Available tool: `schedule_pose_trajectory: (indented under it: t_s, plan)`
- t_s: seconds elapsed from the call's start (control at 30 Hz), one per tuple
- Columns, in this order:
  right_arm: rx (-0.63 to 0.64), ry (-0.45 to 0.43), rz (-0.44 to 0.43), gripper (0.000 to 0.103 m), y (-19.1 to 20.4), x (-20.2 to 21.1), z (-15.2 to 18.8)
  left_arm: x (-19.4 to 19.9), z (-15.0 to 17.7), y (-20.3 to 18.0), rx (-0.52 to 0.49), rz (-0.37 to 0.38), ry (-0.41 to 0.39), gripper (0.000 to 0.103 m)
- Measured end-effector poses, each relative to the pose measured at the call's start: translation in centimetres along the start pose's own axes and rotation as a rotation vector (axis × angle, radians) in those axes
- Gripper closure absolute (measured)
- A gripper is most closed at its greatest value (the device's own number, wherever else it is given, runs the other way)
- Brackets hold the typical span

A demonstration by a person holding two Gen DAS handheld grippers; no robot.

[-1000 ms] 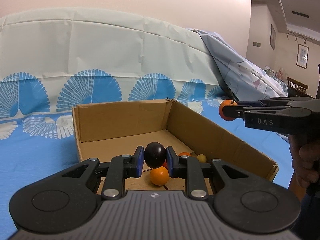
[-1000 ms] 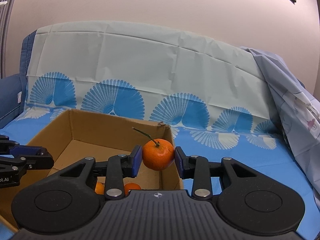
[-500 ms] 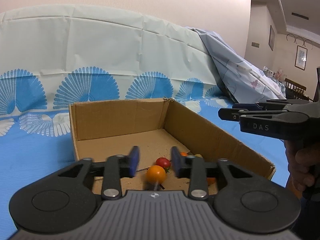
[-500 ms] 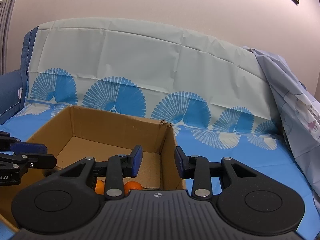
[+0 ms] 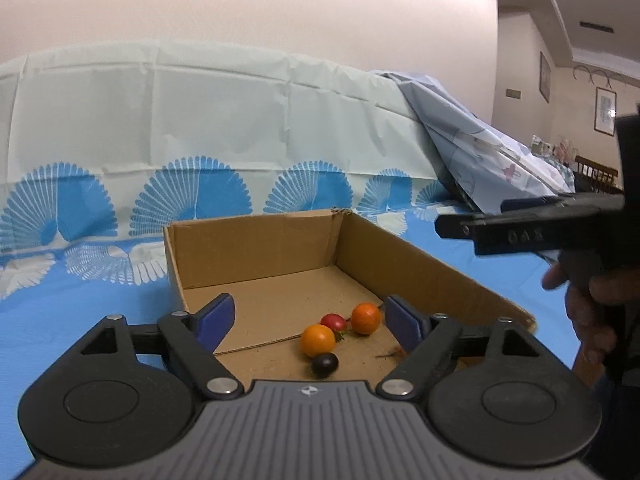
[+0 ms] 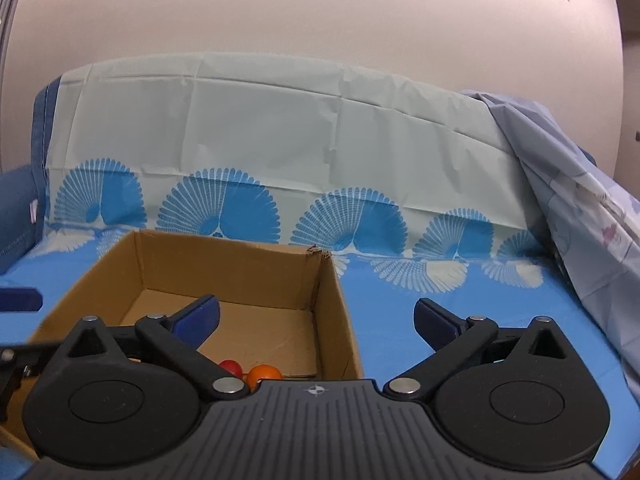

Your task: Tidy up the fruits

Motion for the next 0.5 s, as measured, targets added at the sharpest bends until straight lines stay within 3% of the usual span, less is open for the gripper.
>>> schedule_pose_trajectory:
  t_s: [0.17,0.3,0.37,0.4,0.5]
  plan:
    - [-0.085,0.019,-0.014,0.001,-0.6,2.4,0.8,2.7,1.1,-1.2,-0.010,-0.077,-0.032,0.012]
    - [-0.173,0.068,-0.018,0.001,-1.3,4.4,2.2,4.4,1.8,-1.8,0.053,-0.095,0.004,0.011]
    - [-0.181,0.077,-0.021,0.001,-1.3,5.5,2.9,5.0,2.1,-2.2,0.065,-0.116,0.028,0.008]
    - [-0.177,0.079,-0.022,0.001,-1.1,6.0,3.3,5.4,2.3,-2.5,0.076,-0.118,0.045,0.000]
    - [-0.155,0.096,-0.021,0.001,-0.5,7.4,4.3,6.5,3.1,-3.2,0.117,-0.122,0.091,0.000]
Point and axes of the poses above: each gripper's, at about its wrist camera, not at the fingertips, and x roughly against the way its jaws point, y to its left, z to its underside, the point moved 2 cm from there along -x, roughly the way its jaws point, and after that the axes turned 15 degrees about y, right-handed, at the moved point
